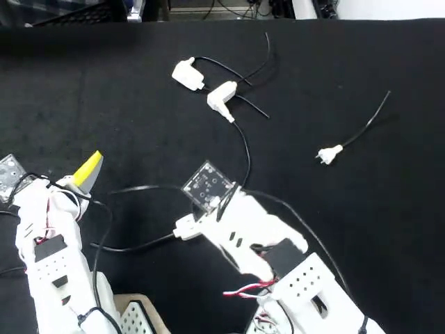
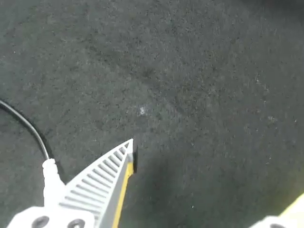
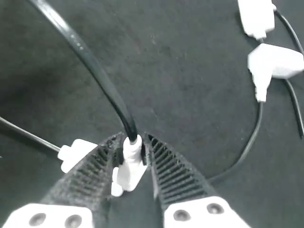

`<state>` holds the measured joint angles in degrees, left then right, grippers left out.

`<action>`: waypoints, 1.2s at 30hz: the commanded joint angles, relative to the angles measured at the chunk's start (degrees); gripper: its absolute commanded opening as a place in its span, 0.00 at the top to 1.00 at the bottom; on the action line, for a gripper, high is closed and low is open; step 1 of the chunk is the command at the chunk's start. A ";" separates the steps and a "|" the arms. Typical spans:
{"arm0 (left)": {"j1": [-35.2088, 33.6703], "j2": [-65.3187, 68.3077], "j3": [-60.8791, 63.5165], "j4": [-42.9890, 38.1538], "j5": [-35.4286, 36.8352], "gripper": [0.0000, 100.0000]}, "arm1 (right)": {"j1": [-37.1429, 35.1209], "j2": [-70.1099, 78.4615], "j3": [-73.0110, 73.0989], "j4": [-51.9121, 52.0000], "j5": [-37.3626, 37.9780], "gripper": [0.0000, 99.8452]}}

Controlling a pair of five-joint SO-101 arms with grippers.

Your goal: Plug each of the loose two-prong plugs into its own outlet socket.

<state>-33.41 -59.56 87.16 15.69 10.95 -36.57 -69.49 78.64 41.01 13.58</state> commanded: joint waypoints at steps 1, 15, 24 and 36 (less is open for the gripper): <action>-0.04 -0.35 -2.68 0.09 -0.53 0.48 | -3.34 -0.75 1.80 -1.67 -2.64 0.99; 1.19 -0.53 -2.15 0.00 -0.88 0.48 | -4.31 -0.31 7.78 -10.11 -4.57 0.99; 1.36 -0.53 -2.07 0.00 -0.88 0.48 | -4.13 -0.22 8.66 -8.62 -4.40 0.99; 1.36 -0.53 -2.07 0.00 -0.88 0.48 | 0.44 -0.66 9.54 -6.51 -1.93 0.99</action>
<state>-32.79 -59.56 87.16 15.69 10.42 -36.66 -70.20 87.96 33.71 9.10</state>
